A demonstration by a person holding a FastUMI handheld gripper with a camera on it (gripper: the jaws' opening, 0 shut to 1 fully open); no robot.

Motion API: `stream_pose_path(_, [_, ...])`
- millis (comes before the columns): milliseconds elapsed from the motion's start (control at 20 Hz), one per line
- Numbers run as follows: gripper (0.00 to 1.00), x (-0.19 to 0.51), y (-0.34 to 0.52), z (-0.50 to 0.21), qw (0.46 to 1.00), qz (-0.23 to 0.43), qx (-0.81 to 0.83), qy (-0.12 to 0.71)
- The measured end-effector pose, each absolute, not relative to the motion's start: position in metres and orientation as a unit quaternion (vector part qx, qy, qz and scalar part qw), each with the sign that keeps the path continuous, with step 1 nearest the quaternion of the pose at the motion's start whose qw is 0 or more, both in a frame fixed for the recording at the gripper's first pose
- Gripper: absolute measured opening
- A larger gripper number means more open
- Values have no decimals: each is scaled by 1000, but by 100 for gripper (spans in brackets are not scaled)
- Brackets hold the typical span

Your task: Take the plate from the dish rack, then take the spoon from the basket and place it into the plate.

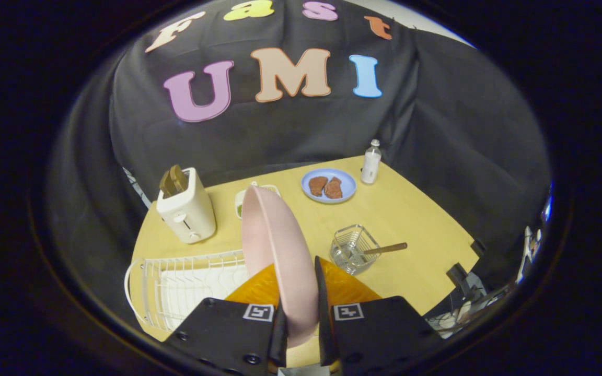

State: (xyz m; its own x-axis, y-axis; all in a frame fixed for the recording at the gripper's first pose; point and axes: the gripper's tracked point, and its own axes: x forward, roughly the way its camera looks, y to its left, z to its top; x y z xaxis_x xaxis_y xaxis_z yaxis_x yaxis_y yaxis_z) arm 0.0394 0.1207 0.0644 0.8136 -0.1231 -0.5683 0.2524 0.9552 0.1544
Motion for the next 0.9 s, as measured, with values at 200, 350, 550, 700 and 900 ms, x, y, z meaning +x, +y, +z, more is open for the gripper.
stream_pose_path(200, [27, 22, 80, 81, 948, -126, 170, 240])
stream_pose_path(350, [27, 1, 39, 71, 937, -165, 216, 219])
stream_pose_path(550, [27, -29, -11, 38, 924, -216, 231, 216])
stream_pose_path(700, [27, -55, -38, 8, 905, -257, 251, 227])
stream_pose_path(900, [27, -72, -46, -42, 884, -266, 296, 243])
